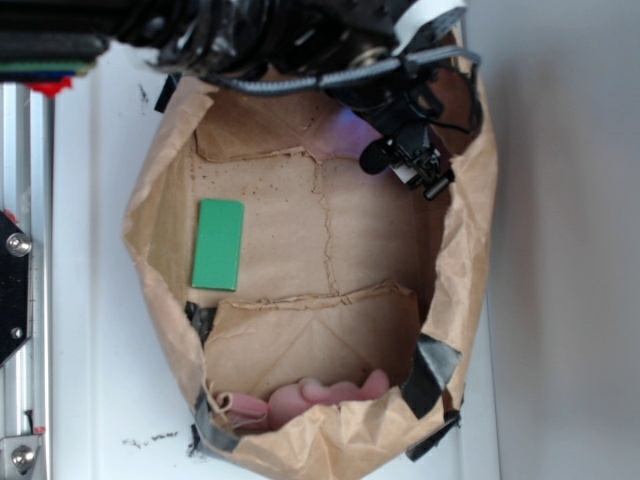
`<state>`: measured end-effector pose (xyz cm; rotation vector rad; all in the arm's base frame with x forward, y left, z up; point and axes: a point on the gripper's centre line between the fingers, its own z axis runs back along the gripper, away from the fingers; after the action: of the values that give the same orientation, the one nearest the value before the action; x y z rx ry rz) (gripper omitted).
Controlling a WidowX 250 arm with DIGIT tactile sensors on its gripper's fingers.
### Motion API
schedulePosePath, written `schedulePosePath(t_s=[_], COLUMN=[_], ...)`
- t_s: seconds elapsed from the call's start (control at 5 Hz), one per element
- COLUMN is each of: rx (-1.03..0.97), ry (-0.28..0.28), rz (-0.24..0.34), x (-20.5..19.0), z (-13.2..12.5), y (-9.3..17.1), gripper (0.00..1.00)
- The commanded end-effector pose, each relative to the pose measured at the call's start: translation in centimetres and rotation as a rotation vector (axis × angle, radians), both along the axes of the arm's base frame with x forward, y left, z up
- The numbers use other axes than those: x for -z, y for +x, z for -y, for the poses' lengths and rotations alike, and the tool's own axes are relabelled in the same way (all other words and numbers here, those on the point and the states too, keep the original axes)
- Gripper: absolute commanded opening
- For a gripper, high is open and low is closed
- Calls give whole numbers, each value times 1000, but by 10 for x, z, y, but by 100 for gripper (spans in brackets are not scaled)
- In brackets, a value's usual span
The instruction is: Grab the rock.
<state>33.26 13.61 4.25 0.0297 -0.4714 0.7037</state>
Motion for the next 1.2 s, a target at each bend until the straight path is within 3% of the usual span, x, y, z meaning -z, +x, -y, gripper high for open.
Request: schedulePosePath(t_s=[0.0, 0.6, 0.8, 1.0], rx=[-53, -100, -73, -74], ry=[35, 58, 50, 76], rz=[62, 64, 82, 97], x=[-20, -19, -22, -19], z=[-6, -10, -9, -7], y=[3, 19, 18, 17], gripper=[100, 100, 0, 0])
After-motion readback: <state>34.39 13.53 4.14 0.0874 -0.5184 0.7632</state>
